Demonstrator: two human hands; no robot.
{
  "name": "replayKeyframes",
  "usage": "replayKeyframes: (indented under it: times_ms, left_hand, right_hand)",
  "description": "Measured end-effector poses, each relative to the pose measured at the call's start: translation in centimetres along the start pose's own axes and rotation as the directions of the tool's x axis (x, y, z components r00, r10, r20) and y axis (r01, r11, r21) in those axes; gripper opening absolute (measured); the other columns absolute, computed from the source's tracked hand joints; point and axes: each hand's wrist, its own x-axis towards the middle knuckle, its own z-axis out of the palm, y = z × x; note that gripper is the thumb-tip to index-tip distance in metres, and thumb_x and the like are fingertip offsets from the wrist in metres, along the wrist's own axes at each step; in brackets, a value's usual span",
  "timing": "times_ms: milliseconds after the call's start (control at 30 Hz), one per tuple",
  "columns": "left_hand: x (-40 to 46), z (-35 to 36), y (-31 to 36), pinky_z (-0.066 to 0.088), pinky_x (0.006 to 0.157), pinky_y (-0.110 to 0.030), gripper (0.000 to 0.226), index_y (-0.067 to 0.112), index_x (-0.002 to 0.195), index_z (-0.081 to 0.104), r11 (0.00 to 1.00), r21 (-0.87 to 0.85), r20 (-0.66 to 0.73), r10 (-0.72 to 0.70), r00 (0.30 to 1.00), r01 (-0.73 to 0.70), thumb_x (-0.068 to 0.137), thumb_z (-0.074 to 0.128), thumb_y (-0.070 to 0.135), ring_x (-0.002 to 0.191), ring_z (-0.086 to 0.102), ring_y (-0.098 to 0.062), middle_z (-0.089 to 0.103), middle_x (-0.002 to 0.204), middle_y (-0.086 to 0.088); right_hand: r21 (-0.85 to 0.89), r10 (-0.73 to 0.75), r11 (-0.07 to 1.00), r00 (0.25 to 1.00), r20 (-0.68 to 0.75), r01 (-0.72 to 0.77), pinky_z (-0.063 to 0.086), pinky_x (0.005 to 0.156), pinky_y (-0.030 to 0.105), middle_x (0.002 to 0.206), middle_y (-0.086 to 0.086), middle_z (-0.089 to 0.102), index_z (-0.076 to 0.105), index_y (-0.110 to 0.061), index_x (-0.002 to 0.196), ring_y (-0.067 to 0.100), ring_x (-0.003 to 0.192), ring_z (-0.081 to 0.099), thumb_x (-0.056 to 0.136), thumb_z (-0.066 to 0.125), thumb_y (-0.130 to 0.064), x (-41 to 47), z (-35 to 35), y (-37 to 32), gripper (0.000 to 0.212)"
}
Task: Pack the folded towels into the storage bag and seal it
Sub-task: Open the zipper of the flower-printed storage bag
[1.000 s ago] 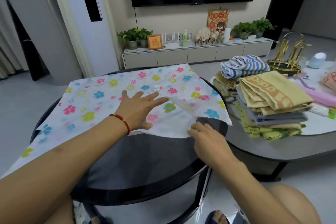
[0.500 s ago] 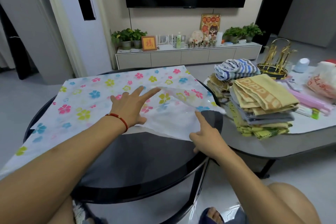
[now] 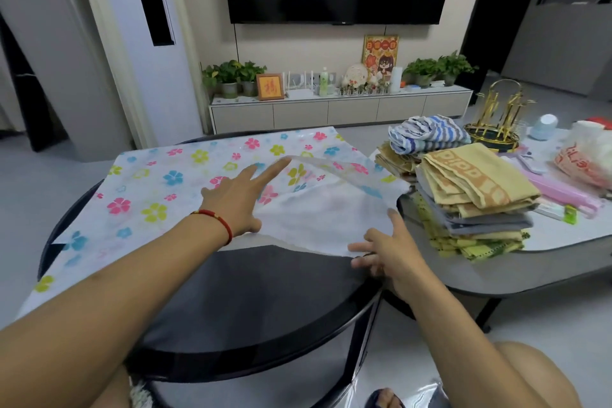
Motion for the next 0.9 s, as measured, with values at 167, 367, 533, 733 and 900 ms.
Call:
replayKeyframes:
  times_ms: [167,367,533,733,900]
  left_hand:
    - [-0.6,1.5,-0.2,0.058,0.063,-0.044,0.122,0.063,0.139,-0.025,1.0,-0.014,-0.044,-0.002,0.999,0.002,0.076,0.077,0.036,0.079,0.062,-0.031,0.062,0.108,-0.009]
    - [-0.5,1.8,0.0,0.059,0.069,-0.043,0.125,0.059,0.14,-0.027,0.98,-0.175,0.112,0.12,0.987,-0.099,0.082,0.073,0.013,0.067,0.061,-0.024,0.064,0.108,-0.017]
    - [-3.0,1.6,-1.0,0.032,0.117,-0.039,0.06,0.038,0.148,0.034,0.949,-0.306,0.114,0.119,0.986,-0.079,0.098,0.054,0.012,0.142,0.037,-0.024,0.035,0.157,-0.001]
    - [-6.7,3.0,-2.8,0.047,0.097,-0.042,0.031,0.033,0.127,0.06,0.975,-0.208,0.034,-0.065,0.997,0.071,0.101,0.045,0.026,0.118,0.058,-0.026,0.064,0.128,-0.002]
    - [-3.9,0.6,-4.6,0.057,0.078,-0.033,0.039,0.025,0.121,0.067,0.894,-0.388,-0.044,-0.261,0.964,0.224,0.096,0.044,0.005,0.075,0.065,-0.016,0.072,0.107,-0.011]
  right_hand:
    - [0.303,0.08,0.951,0.996,-0.036,-0.065,0.048,0.052,0.031,0.1,0.014,0.081,0.023,-0.044,0.158,0.026,0.059,0.074,0.096,0.049,-0.009,-0.9,-0.8,1.5,0.076]
    - [-0.642,-0.591,0.524,0.782,0.199,0.56,0.05,0.079,0.024,0.148,-0.014,0.054,0.06,-0.041,0.136,0.009,0.12,0.048,0.091,0.06,-0.02,-3.7,8.6,1.8,0.049]
    - [-0.854,-0.602,0.119,0.721,0.344,0.507,0.024,0.102,0.048,0.104,-0.003,0.077,0.067,-0.034,0.124,0.029,0.133,0.045,0.09,0.061,-0.012,-3.7,13.6,1.7,0.041]
    - [-0.777,-0.622,0.163,0.674,0.398,0.608,0.036,0.105,0.044,0.087,-0.01,0.067,0.07,-0.034,0.103,0.018,0.099,0.058,0.098,0.05,-0.016,-2.2,13.8,2.5,0.027]
    - [-0.791,-0.58,0.247,0.739,0.342,0.56,0.032,0.108,0.06,0.094,-0.013,0.066,0.071,-0.031,0.078,0.028,0.123,0.056,0.092,0.068,-0.012,-4.3,11.9,6.1,0.024]
